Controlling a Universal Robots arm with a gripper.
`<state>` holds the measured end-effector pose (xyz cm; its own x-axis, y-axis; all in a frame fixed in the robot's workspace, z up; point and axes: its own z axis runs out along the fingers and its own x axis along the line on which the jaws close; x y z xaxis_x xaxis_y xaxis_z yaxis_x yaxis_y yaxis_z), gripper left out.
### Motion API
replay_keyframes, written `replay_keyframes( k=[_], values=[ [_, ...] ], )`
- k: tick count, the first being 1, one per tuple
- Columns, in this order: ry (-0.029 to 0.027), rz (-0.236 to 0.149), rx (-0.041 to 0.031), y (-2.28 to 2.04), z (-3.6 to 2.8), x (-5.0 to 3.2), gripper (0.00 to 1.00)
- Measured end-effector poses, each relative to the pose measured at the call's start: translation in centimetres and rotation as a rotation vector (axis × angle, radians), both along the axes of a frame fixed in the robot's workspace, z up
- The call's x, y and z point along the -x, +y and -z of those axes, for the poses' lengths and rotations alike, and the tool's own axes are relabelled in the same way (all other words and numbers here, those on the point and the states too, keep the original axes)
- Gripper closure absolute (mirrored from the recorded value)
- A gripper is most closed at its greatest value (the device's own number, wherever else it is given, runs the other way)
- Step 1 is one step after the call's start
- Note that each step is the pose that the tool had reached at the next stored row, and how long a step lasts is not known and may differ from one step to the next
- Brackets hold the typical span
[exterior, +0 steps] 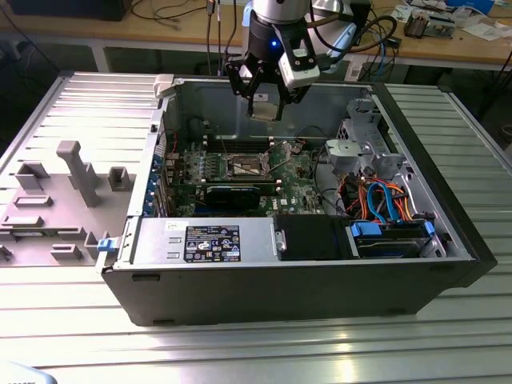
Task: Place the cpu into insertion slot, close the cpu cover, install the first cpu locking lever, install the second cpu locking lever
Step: 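Place the cpu into insertion slot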
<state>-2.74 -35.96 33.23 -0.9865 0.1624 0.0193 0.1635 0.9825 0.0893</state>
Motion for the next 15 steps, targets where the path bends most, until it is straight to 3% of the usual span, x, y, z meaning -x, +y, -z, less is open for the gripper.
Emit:
replay_keyframes(
  k=[15],
  values=[
    [0.0000,0.021,0.0000,0.00,0.00,0.00,0.45]
  ],
)
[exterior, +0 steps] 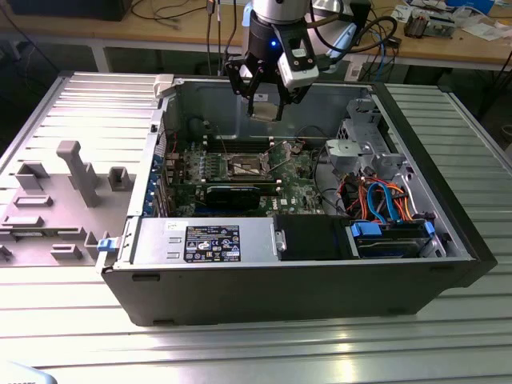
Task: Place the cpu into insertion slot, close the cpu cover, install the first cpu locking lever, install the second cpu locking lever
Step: 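Place the cpu into insertion slot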
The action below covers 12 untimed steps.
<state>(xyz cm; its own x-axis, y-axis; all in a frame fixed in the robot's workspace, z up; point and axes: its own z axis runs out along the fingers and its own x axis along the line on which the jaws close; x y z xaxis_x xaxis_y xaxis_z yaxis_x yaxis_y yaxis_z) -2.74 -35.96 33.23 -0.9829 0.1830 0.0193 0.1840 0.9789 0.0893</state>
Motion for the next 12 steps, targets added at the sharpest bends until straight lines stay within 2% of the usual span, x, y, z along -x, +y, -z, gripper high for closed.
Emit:
replay_keyframes(
  k=[12],
  values=[
    [0.0000,0.021,0.0000,0.00,0.00,0.00,0.45]
  ],
)
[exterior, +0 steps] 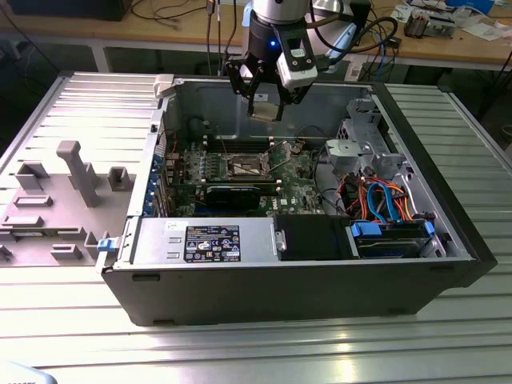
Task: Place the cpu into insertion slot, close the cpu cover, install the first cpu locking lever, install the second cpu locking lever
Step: 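Place the cpu into insertion slot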
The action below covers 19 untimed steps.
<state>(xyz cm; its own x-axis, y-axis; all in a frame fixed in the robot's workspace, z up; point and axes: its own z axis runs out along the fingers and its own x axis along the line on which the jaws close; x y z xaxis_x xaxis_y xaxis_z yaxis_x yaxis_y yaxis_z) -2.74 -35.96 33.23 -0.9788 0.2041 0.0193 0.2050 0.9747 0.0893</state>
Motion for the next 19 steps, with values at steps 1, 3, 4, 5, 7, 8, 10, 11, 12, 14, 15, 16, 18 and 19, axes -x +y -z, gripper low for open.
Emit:
replay_keyframes(
  k=[1,3,4,5,7,8,10,11,12,14,15,16,18,19],
  values=[
    [0.0000,0.002,0.0000,0.00,0.00,0.00,0.45],
    [0.0000,0.006,0.0000,0.00,0.00,0.00,0.45],
    [0.0000,0.008,0.0000,0.00,0.00,0.00,0.45],
    [0.0000,0.010,0.0000,0.00,0.00,0.00,0.45],
    [0.0000,0.013,0.0000,0.00,0.00,0.00,0.45],
    [0.0000,0.014,0.0000,0.00,0.00,0.00,0.45],
    [0.0000,0.017,0.0000,0.00,0.00,0.00,0.45],
    [0.0000,0.019,0.0000,0.00,0.00,0.00,0.45],
    [0.0000,0.021,-0.0001,0.00,0.00,0.00,0.45],
    [0.0000,0.029,0.0000,0.00,0.00,0.00,0.45],
    [0.0000,0.033,0.0000,0.00,0.00,0.00,0.45],
    [0.0000,0.034,0.0000,0.00,0.00,0.00,0.45],
    [0.0000,0.037,0.0000,0.00,0.00,0.00,0.45],
    [0.0000,0.039,0.0000,0.00,0.00,0.00,0.45]
  ],
)
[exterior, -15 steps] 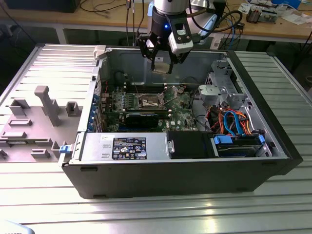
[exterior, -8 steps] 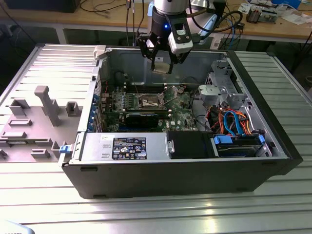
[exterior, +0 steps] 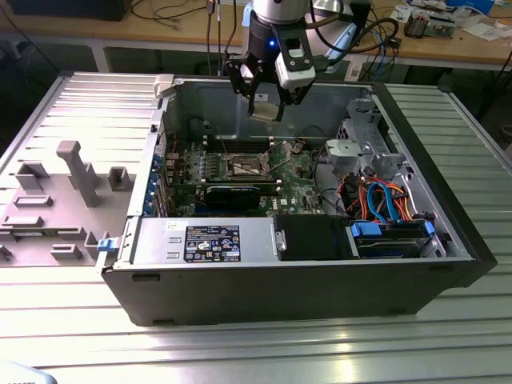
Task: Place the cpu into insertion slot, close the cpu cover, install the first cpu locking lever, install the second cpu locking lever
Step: 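Place the cpu into insertion slot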
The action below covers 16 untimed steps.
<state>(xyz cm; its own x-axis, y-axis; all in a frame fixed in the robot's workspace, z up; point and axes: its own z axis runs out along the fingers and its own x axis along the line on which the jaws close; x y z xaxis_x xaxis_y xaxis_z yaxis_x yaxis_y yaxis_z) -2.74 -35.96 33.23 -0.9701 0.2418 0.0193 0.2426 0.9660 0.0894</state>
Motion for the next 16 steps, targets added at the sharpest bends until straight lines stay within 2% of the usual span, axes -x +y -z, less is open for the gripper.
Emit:
replay_keyframes(
  k=[16],
  values=[
    [0.0000,0.024,0.0000,0.00,0.00,0.00,0.45]
  ],
)
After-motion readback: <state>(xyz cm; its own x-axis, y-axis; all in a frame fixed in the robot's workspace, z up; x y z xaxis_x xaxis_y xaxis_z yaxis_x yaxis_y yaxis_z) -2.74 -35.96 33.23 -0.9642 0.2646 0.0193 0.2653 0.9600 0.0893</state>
